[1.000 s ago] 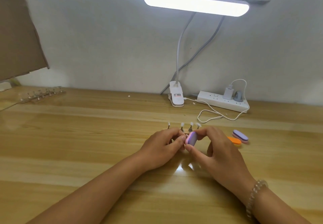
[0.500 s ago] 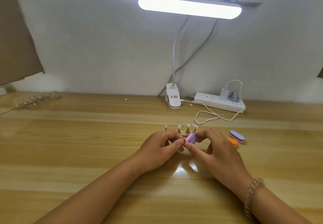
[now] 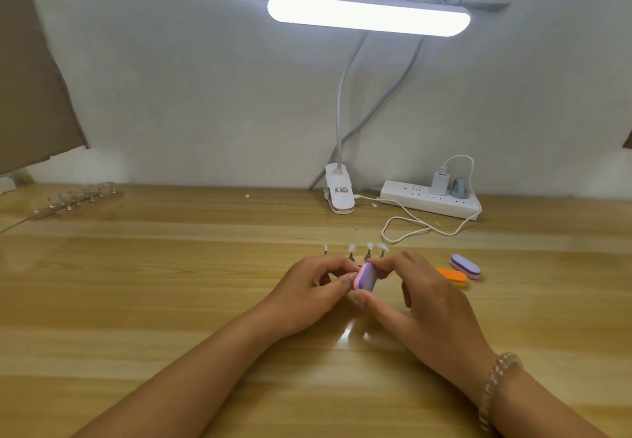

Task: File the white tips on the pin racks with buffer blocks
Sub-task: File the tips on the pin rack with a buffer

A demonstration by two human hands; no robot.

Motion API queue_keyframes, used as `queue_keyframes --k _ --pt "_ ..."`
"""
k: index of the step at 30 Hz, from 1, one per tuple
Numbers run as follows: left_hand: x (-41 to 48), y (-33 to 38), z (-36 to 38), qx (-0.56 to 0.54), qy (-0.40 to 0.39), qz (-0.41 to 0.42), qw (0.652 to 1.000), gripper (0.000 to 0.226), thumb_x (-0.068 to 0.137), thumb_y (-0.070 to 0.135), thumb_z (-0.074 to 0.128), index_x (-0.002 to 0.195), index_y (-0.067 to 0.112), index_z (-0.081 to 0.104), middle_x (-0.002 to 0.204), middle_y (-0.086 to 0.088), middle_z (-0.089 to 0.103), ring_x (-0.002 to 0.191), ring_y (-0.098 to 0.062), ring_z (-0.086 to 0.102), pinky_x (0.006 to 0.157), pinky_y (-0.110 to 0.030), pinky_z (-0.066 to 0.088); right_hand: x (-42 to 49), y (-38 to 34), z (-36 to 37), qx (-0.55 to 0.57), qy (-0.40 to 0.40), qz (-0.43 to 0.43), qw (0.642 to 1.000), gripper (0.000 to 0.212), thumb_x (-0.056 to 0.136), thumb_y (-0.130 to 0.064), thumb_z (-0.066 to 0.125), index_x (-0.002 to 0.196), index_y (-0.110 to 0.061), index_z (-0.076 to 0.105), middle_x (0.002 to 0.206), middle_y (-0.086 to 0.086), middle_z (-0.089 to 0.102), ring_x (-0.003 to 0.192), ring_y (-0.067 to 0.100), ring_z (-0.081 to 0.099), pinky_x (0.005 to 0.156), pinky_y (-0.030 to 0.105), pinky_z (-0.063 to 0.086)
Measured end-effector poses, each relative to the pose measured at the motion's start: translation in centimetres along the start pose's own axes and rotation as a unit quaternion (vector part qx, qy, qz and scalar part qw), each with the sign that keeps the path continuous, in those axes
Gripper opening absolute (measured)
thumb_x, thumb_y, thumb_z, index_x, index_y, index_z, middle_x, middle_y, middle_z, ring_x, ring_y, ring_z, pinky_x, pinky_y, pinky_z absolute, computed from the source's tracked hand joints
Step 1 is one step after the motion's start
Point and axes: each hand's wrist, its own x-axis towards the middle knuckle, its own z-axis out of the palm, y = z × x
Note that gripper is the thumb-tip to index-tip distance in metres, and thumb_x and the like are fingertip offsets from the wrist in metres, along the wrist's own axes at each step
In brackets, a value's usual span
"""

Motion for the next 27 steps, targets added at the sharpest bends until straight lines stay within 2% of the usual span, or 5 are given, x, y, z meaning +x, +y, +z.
queue_keyframes --k 8,12,17,23,27 --pt "-0.02 0.09 0.05 -0.023 0.007 0.0 1.0 0.021 0.096 0.016 0.062 0.094 0.035 0.072 0.083 0.015 0.067 0.061 -0.016 0.046 0.058 -0.026 0.041 -0.05 0.21 0.19 0.018 0.006 0.002 1.0 0.03 0.08 -0.059 0.062 0.099 -0.036 0.062 0.094 -0.02 0.057 0.074 -0.009 0.049 0.056 0.014 0.03" --pt "-0.04 0.2 0.19 -0.012 0.02 -0.002 1.0 0.021 0.093 0.018 0.068 0.088 0.038 0.072 0.082 0.021 0.068 0.059 -0.02 0.045 0.058 -0.031 0.039 0.49 1.04 0.22 0.047 0.001 0.083 0.995 0.034 0.079 -0.067 0.053 0.089 -0.036 0.062 0.091 -0.018 0.06 0.075 -0.001 0.052 0.063 0.025 0.043" --pt "-0.21 0.52 0.17 -0.006 0.019 0.009 1.0 0.024 0.091 0.016 0.07 0.08 0.038 0.068 0.069 0.027 0.063 0.051 -0.008 0.039 0.051 -0.019 0.032 0.03 0.39 0.42 -0.003 0.009 0.027 1.0 0.042 0.082 -0.075 0.042 0.087 -0.036 0.055 0.088 -0.02 0.053 0.074 0.0 0.051 0.054 0.016 0.034" --pt "-0.17 0.54 0.32 -0.003 0.022 0.006 1.0 0.022 0.089 0.018 0.073 0.082 0.039 0.072 0.079 0.021 0.068 0.053 -0.015 0.042 0.052 -0.025 0.033 0.65 1.09 0.24 0.04 0.01 0.103 0.994 0.036 0.076 -0.068 0.054 0.081 -0.033 0.055 0.087 -0.016 0.057 0.074 0.0 0.052 0.063 0.026 0.043" --pt "-0.11 0.32 0.24 0.003 0.019 0.01 1.0 0.026 0.09 0.011 0.07 0.082 0.036 0.071 0.075 0.022 0.065 0.052 -0.01 0.04 0.051 -0.02 0.032 0.03 0.19 0.27 0.026 0.01 0.026 0.999 0.033 0.074 -0.062 0.065 0.087 -0.034 0.055 0.084 -0.018 0.055 0.076 -0.002 0.05 0.055 0.016 0.03"
